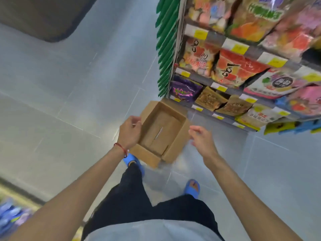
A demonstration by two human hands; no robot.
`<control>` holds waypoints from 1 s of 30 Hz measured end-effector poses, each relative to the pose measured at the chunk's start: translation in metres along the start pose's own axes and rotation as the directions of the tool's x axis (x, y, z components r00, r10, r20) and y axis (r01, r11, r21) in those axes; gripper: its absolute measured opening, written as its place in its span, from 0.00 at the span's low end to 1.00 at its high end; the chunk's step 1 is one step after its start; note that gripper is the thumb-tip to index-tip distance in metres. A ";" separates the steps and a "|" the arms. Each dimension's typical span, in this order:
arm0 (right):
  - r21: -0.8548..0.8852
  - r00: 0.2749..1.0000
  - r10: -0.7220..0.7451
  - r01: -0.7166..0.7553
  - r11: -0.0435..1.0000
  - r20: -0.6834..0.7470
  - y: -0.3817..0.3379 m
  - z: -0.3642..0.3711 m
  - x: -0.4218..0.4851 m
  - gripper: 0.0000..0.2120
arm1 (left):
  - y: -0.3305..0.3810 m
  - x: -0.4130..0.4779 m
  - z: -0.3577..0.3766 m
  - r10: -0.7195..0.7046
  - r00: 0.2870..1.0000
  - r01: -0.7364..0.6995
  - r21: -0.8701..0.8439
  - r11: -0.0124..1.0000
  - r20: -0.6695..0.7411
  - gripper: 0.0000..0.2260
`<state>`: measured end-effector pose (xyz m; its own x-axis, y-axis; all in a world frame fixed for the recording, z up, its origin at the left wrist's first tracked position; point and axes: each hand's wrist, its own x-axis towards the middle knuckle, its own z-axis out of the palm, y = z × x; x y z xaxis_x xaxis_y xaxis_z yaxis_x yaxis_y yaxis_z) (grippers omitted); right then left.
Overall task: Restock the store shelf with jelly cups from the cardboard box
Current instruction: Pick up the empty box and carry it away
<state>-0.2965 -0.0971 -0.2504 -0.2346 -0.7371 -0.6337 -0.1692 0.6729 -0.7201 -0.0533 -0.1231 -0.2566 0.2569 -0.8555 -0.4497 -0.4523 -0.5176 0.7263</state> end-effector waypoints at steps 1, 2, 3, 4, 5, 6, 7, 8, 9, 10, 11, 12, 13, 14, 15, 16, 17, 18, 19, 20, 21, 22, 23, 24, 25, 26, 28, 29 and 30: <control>0.025 0.999 0.042 -0.042 0.999 -0.014 0.004 0.012 0.004 0.05 | -0.008 0.013 -0.005 -0.011 1.000 0.011 0.030 0.999 0.024 0.09; 0.035 0.996 0.090 -0.089 0.995 -0.027 0.008 0.027 0.013 0.06 | -0.018 0.030 -0.009 -0.026 0.998 0.023 0.058 0.998 0.053 0.10; 0.045 0.990 0.130 -0.128 0.991 -0.045 0.011 0.040 0.022 0.06 | -0.027 0.046 -0.011 -0.039 0.996 0.033 0.075 0.997 0.084 0.10; 0.049 0.983 0.171 -0.168 0.985 -0.064 0.015 0.054 0.034 0.07 | -0.037 0.063 -0.012 -0.061 0.991 0.049 0.095 0.994 0.119 0.10; 0.064 0.976 0.203 -0.198 0.978 -0.078 0.020 0.066 0.046 0.06 | -0.046 0.077 -0.012 -0.079 0.985 0.060 0.121 0.991 0.156 0.10; 0.073 0.969 0.231 -0.225 0.972 -0.086 0.025 0.075 0.057 0.05 | -0.057 0.089 -0.011 -0.091 0.977 0.063 0.148 0.987 0.191 0.10; 0.079 0.961 0.260 -0.253 0.964 -0.095 0.034 0.086 0.072 0.05 | -0.070 0.104 -0.007 -0.109 0.969 0.068 0.181 0.981 0.223 0.11; 0.084 0.950 0.291 -0.282 0.956 -0.111 0.047 0.096 0.089 0.05 | -0.083 0.120 -0.003 -0.136 0.960 0.083 0.215 0.973 0.245 0.11; 0.095 0.937 0.326 -0.315 0.944 -0.129 0.061 0.108 0.108 0.07 | -0.099 0.137 0.005 -0.169 0.951 0.105 0.246 0.964 0.257 0.11; 0.104 0.922 0.359 -0.347 0.932 -0.146 0.075 0.116 0.124 0.08 | -0.113 0.152 0.012 -0.207 0.942 0.135 0.267 0.954 0.264 0.12; 0.103 0.911 0.384 -0.372 0.923 -0.151 0.091 0.126 0.141 0.08 | -0.128 0.167 0.020 -0.238 0.935 0.163 0.278 0.947 0.263 0.12; 0.094 0.900 0.409 -0.399 0.912 -0.149 0.105 0.136 0.156 0.08 | -0.143 0.182 0.027 -0.270 0.928 0.192 0.290 0.938 0.258 0.13; 0.074 0.887 0.437 -0.430 0.900 -0.152 0.116 0.144 0.168 0.08 | -0.159 0.197 0.035 -0.291 0.924 0.211 0.302 0.930 0.247 0.15; 0.056 0.876 0.457 -0.454 0.889 -0.156 0.133 0.154 0.186 0.08 | -0.180 0.216 0.046 -0.315 0.918 0.232 0.320 0.918 0.239 0.17; 0.026 0.871 0.465 -0.468 0.884 -0.160 0.148 0.163 0.203 0.08 | -0.198 0.233 0.056 -0.334 0.913 0.248 0.334 0.909 0.233 0.19; -0.013 0.871 0.462 -0.470 0.882 -0.165 0.170 0.174 0.222 0.04 | -0.222 0.252 0.072 -0.359 0.902 0.262 0.357 0.896 0.240 0.22; -0.045 0.868 0.464 -0.478 0.877 -0.177 0.184 0.181 0.237 0.04 | -0.238 0.265 0.082 -0.374 0.893 0.264 0.382 0.885 0.250 0.24; -0.060 0.862 0.467 -0.486 0.872 -0.196 0.198 0.187 0.250 0.07 | -0.252 0.275 0.091 -0.376 0.888 0.254 0.400 0.880 0.265 0.26; -0.054 0.852 0.473 -0.496 0.867 -0.223 0.214 0.193 0.265 0.07 | -0.267 0.287 0.102 -0.368 0.888 0.235 0.415 0.879 0.276 0.27; -0.050 0.837 0.477 -0.506 0.861 -0.268 0.239 0.201 0.285 0.12 | -0.288 0.303 0.122 -0.357 0.891 0.217 0.430 0.876 0.278 0.28; -0.055 0.823 0.476 -0.515 0.855 -0.311 0.256 0.208 0.303 0.18 | -0.303 0.315 0.138 -0.339 0.900 0.192 0.446 0.874 0.276 0.29; -0.061 0.810 0.469 -0.520 0.852 -0.351 0.268 0.214 0.316 0.24 | -0.315 0.324 0.151 -0.309 0.909 0.160 0.452 0.878 0.278 0.31; -0.068 0.798 0.461 -0.524 0.849 -0.388 0.280 0.219 0.330 0.29 | -0.326 0.333 0.165 -0.290 0.917 0.141 0.457 0.878 0.275 0.33; -0.067 0.785 0.452 -0.525 0.848 -0.424 0.299 0.225 0.349 0.32 | -0.343 0.348 0.187 -0.271 0.925 0.125 0.458 0.880 0.268 0.34; -0.055 0.775 0.449 -0.524 0.850 -0.445 0.315 0.229 0.366 0.33 | -0.355 0.359 0.205 -0.257 0.930 0.113 0.464 0.879 0.261 0.36; -0.040 0.765 0.461 -0.533 0.845 -0.450 0.326 0.233 0.376 0.33 | -0.362 0.367 0.216 -0.237 0.938 0.097 0.467 0.879 0.253 0.36; -0.034 0.728 0.490 -0.573 0.819 -0.479 0.346 0.236 0.396 0.34 | -0.376 0.382 0.241 -0.200 0.959 0.073 0.504 0.860 0.203 0.33; -0.038 0.716 0.485 -0.579 0.814 -0.502 0.354 0.235 0.403 0.34 | -0.381 0.389 0.249 -0.182 0.969 0.065 0.540 0.839 0.168 0.29; -0.042 0.710 0.472 -0.574 0.818 -0.523 0.360 0.234 0.407 0.32 | -0.383 0.393 0.255 -0.154 0.978 0.045 0.576 0.816 0.143 0.24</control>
<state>-0.2288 -0.1689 -0.8338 -0.7470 -0.1737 -0.6417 -0.0437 0.9760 -0.2133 0.0035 -0.2570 -0.8442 0.1991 -0.7543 -0.6256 -0.8498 -0.4508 0.2730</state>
